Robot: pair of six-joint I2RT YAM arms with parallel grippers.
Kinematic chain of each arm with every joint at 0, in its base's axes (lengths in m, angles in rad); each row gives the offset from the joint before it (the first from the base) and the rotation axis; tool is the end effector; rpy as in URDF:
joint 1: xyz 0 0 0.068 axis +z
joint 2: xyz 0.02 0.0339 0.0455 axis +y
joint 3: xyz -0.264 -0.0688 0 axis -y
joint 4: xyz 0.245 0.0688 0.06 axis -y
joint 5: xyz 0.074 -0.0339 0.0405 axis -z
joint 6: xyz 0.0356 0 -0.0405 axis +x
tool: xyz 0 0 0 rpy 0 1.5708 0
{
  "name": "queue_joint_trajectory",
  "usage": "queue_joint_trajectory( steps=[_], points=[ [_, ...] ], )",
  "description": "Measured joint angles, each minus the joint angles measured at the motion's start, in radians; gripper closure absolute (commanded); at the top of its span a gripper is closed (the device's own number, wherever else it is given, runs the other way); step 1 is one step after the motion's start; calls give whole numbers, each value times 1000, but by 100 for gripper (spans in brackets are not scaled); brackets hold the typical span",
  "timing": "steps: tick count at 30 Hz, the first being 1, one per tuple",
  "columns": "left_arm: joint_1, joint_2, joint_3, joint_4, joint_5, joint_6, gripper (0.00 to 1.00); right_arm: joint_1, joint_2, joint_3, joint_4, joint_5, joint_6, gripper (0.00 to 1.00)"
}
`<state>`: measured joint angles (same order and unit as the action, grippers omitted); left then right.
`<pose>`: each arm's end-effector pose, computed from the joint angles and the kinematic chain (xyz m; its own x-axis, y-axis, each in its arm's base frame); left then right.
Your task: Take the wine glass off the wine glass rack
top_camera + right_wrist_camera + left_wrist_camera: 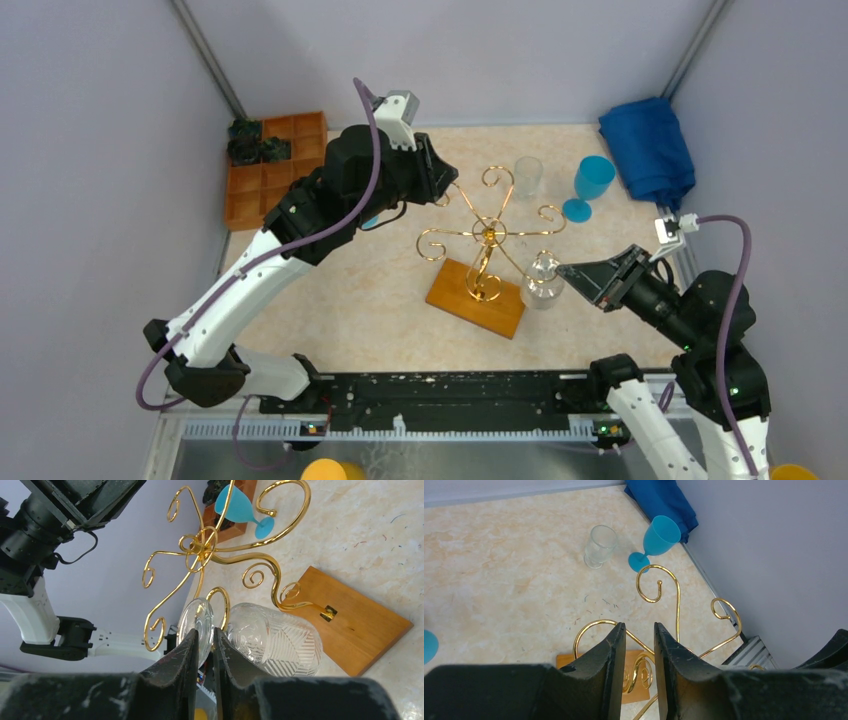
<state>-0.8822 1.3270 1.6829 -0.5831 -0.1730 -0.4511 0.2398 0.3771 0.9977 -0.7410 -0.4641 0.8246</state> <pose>0.1771 -0.2056 0.4867 -0.4140 -0.1728 -0.8937 0.5262 0.7557 -0.3899 0.0390 0.0259 0.3893 -0.5521 0.5410 -0.6345 -0.3515 0.5390 0.7655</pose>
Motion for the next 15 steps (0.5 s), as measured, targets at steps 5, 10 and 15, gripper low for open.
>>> queue_joint_trajectory(
  steps=[5,10,15],
  points=[
    [0,0,-5,0,0,0,66,0,1,0,3,-1,8,94],
    [0,0,-6,2,0,0,66,0,5,18,1,-3,16,99],
    [0,0,-18,5,-3,0,65,0,6,18,5,-16,26,100]
  ],
)
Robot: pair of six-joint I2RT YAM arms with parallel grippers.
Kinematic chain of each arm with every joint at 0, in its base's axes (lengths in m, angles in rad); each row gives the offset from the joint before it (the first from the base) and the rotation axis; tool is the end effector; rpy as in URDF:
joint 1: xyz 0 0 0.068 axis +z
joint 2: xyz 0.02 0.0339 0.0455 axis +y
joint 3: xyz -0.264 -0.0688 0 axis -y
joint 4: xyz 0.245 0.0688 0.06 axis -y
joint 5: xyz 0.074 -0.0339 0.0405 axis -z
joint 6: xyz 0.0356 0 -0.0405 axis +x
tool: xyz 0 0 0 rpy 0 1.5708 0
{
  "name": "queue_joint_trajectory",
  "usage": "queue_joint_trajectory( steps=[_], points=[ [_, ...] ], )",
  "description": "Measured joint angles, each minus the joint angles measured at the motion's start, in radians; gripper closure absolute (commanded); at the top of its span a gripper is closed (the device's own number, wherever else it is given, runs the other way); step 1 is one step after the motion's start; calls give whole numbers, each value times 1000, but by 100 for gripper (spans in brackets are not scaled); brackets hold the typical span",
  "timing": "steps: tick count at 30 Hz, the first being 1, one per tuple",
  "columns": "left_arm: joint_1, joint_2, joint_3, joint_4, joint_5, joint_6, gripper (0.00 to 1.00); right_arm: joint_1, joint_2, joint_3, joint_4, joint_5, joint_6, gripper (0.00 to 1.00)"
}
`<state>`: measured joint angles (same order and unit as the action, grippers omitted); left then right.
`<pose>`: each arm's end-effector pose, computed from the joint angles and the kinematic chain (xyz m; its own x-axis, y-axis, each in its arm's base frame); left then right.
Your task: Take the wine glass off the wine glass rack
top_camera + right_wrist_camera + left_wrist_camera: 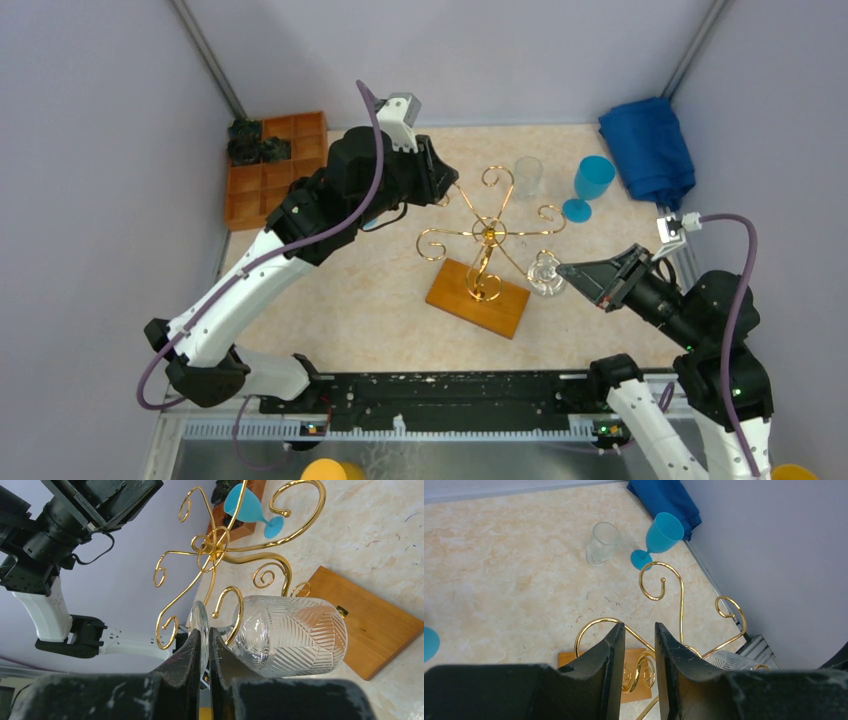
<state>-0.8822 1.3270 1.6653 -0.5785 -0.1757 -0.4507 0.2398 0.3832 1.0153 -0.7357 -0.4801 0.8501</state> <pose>0.1785 -0.2071 0.4817 -0.4202 -0.1643 -0.8924 0.5214 0.7612 -0.3857 0.0373 0.0260 0.3945 -0.5599 0.5491 -0.6205 -0.3580 0.5150 0.7788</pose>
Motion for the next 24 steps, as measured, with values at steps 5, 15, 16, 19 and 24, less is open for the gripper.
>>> queue_joint_trajectory(
  steps=[5,15,16,19,24],
  points=[
    [0,0,0,4,-5,0,65,0,13,0,4,-11,27,100],
    [0,0,0,4,-5,1,64,0,63,0,3,-23,164,100],
    [0,0,0,4,-5,1,64,0,63,0,3,-21,177,100],
    [0,0,0,4,-6,1,64,0,64,0,-3,-18,206,100],
    [0,0,0,4,-8,2,64,0,78,1,-7,-34,226,100]
  ],
)
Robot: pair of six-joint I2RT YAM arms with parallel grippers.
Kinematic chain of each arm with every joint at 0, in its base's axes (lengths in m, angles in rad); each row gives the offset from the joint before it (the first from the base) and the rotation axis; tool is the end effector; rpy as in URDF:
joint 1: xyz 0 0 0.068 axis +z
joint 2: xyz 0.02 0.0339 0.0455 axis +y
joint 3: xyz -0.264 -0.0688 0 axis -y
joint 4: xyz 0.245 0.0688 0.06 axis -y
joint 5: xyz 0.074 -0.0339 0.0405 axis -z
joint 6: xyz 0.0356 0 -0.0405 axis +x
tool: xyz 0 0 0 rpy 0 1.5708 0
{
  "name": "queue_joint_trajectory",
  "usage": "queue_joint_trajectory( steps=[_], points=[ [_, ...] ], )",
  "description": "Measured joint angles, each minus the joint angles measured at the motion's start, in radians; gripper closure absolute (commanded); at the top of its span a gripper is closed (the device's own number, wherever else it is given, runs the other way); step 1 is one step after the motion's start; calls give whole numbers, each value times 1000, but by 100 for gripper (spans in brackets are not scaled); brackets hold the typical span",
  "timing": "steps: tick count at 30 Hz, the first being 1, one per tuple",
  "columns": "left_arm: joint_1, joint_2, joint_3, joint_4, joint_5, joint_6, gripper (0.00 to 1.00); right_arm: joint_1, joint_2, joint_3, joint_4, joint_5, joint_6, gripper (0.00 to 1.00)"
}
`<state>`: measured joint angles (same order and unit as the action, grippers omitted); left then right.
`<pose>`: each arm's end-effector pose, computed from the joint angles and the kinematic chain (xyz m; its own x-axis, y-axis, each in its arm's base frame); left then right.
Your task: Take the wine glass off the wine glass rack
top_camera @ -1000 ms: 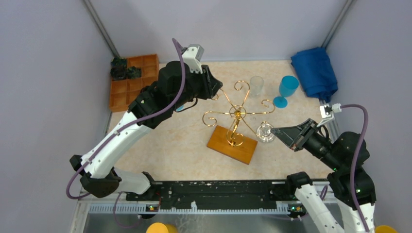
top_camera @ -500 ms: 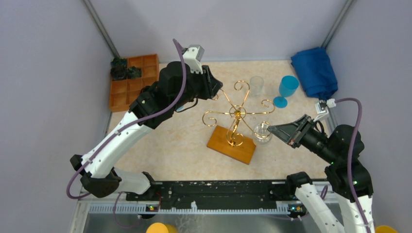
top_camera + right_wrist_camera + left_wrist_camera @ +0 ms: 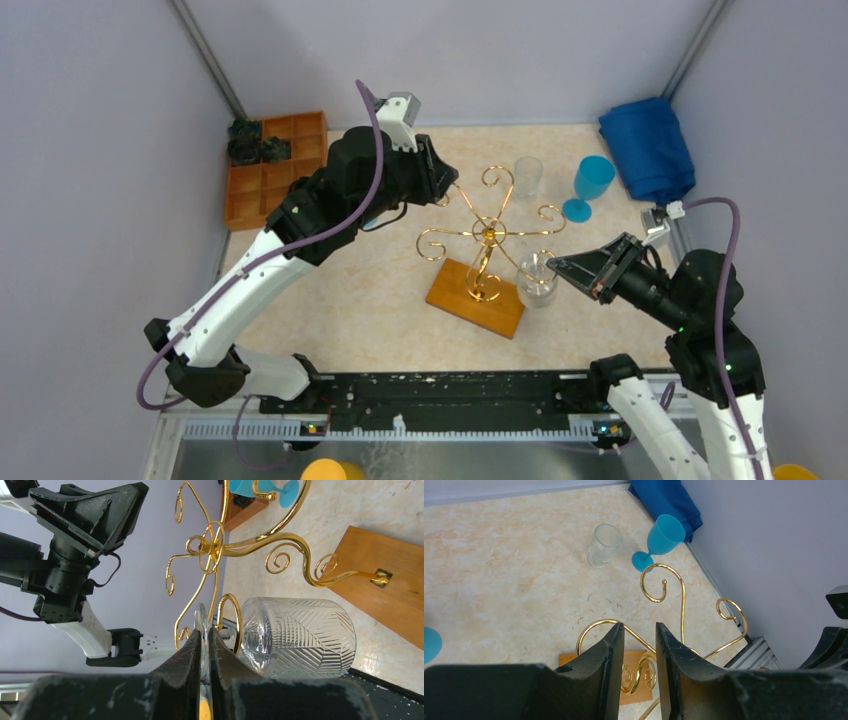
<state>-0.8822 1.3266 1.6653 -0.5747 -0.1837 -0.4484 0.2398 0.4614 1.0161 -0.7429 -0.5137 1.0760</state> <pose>0.1787 -0.2069 0.4822 -0.4141 -0.1676 -0.8947 0.5180 0.7648 -0.3830 0.0575 0.0321 0.3914 -0.6810 0.6225 -0.3856 -0.1609 0.3864 0.9082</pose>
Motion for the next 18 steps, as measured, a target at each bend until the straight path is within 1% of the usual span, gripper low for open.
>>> queue_joint_trajectory(
  steps=[18],
  points=[
    [0,5,4,0,-17,13,64,0,42,-2,74,-78,26,100]
  ],
)
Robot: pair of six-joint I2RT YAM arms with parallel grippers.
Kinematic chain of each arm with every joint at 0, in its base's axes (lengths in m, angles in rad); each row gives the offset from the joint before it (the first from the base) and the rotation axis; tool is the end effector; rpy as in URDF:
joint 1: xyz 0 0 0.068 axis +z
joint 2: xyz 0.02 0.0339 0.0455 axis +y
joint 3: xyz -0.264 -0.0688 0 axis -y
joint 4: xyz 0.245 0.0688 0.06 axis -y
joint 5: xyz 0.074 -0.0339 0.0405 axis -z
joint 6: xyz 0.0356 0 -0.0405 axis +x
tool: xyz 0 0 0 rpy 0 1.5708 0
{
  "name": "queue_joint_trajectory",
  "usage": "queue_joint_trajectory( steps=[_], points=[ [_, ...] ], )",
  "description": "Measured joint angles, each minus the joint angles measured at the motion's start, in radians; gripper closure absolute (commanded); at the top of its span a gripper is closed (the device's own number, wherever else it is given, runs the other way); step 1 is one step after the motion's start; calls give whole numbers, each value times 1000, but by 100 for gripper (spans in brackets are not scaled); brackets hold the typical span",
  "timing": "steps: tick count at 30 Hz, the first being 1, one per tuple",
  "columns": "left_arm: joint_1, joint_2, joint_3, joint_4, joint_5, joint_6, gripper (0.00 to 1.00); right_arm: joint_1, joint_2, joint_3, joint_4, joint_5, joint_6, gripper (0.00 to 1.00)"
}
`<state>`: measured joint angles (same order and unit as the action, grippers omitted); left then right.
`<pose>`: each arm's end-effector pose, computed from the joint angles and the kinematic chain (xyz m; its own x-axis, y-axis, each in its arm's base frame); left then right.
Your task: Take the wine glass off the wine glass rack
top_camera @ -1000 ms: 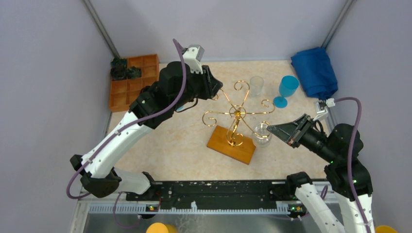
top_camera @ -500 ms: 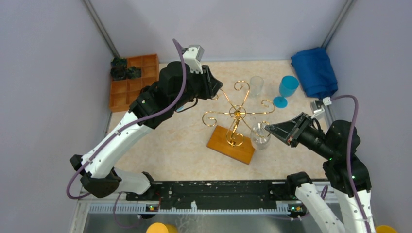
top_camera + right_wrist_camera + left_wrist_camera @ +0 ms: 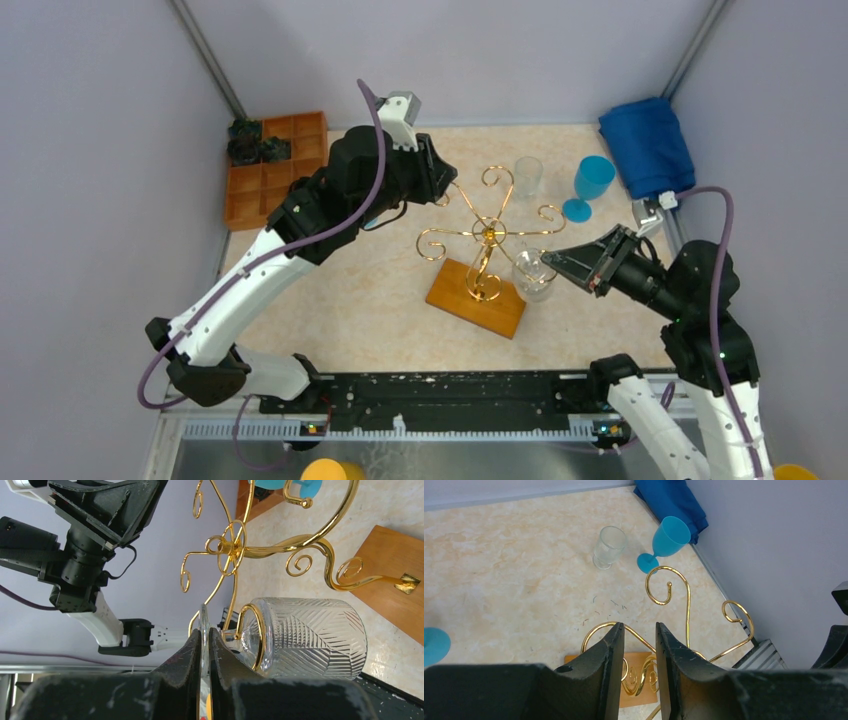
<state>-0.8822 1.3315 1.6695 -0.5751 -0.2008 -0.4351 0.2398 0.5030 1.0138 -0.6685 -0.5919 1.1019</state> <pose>0.1799 -0.2074 0.4822 -0.4023 -0.1611 -0.9012 0.5115 0.7769 -0.3672 0.0685 0.0372 0.3966 -0.7222 0.5855 -0.3681 -0.1949 0.3384 0.9206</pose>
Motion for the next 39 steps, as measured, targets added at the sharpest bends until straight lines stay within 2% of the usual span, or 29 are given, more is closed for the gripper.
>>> queue_joint_trajectory(
  steps=[15,39],
  points=[
    [0,6,0,0,-20,11,64,0,50,-40,99,-1,6,100],
    [0,7,0,0,-42,24,64,0,75,-28,97,187,-75,100]
  ],
)
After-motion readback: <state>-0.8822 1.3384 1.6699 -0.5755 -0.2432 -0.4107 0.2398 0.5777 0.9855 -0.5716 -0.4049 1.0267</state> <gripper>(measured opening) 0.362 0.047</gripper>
